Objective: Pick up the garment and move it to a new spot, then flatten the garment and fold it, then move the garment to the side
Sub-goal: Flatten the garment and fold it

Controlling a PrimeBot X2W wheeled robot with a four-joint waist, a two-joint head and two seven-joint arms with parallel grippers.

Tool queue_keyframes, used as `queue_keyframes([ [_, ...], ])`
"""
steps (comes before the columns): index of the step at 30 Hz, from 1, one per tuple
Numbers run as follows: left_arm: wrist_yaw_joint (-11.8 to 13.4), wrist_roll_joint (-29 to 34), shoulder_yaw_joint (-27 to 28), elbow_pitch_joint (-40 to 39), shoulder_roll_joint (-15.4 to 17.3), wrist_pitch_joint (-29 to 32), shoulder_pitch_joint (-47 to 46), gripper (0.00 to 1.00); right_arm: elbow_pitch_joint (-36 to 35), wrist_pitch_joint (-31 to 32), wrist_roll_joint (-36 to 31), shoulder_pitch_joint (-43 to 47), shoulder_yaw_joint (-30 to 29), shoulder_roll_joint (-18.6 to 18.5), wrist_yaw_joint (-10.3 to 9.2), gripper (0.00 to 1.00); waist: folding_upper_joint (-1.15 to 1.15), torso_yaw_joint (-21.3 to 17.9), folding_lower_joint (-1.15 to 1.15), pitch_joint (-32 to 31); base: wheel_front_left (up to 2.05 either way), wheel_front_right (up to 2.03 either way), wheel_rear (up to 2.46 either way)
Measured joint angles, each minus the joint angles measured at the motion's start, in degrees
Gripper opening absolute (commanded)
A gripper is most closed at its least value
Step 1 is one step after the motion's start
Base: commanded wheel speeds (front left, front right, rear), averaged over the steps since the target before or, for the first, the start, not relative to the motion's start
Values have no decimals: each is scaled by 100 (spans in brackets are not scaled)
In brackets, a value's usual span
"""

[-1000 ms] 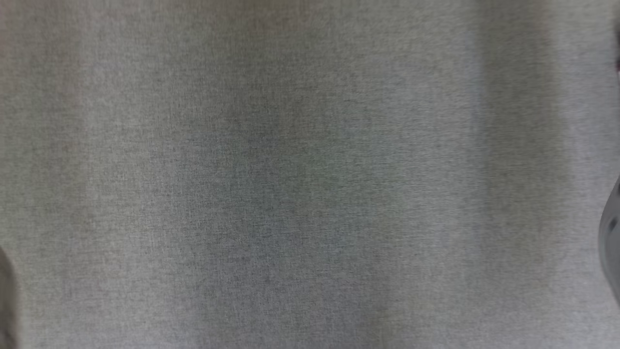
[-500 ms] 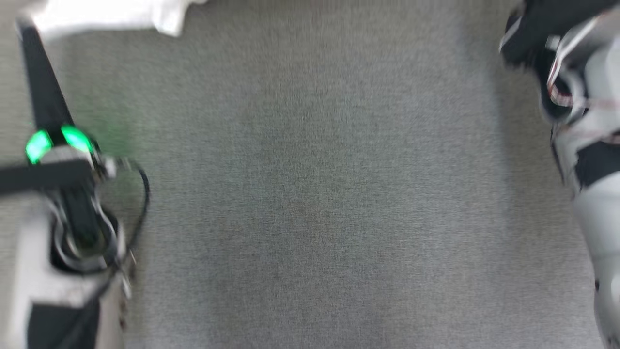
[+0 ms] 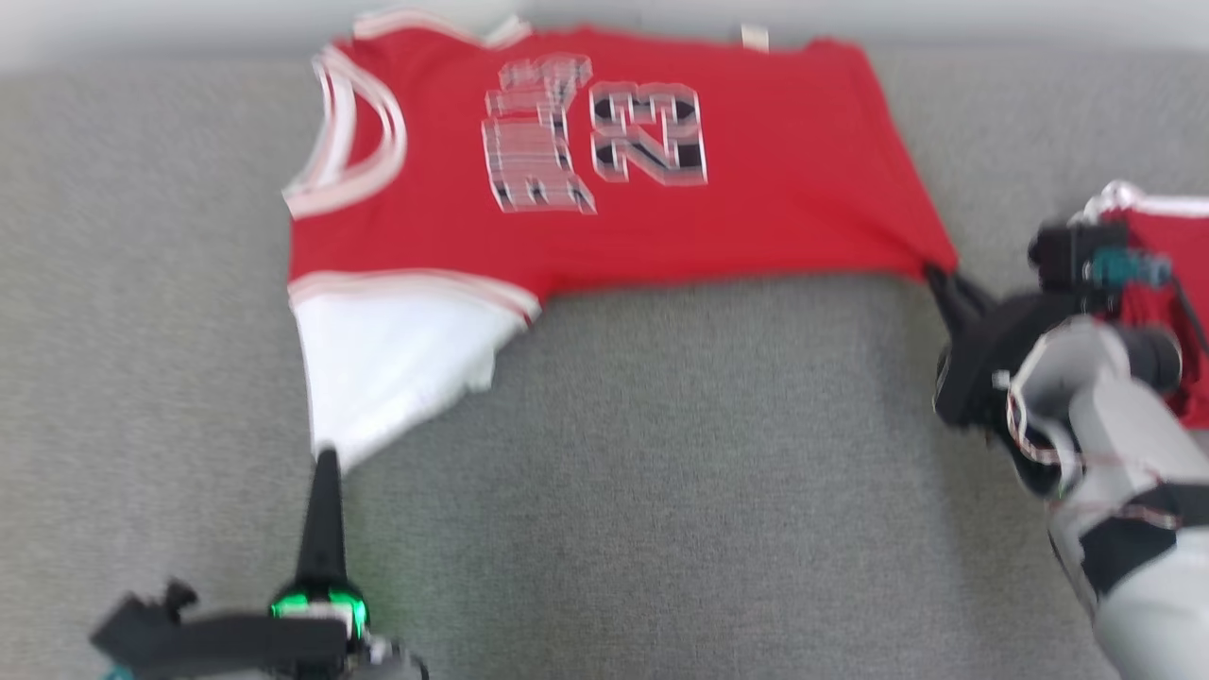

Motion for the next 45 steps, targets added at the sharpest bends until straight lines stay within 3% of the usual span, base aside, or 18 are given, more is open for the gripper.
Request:
queue_keyframes([
  [13,3,-1239,-294,-425,175,1180,1561,0,-918,899,-34,1724,-491,77,0,0,0,190,0,-1026,0,0,0],
  [25,553,-2015,-386,-1161,619,2067,2588,0,-2610,2175,-514,3520,-1629,378,0,0,1,362,1,-1286,0,0,0],
  [29,650,-2298,-379,-1443,851,2434,2870,0,-3188,2541,-632,4012,-1938,602,0,0,1,348,2,-1271,0,0,0],
  [32,561,-2479,-288,-1596,918,2583,3003,0,-3571,2703,-709,4274,-2135,789,0,0,1,342,2,-1249,0,0,0],
  [39,171,-3184,226,-2045,610,2647,2544,0,-3947,2647,-776,4280,-2325,1045,0,0,1,345,2,-1212,0,0,0],
  [45,318,-2798,181,-1416,464,2362,1179,0,-3745,2541,-497,3698,-2282,1096,0,0,2,388,3,-1122,0,0,0],
])
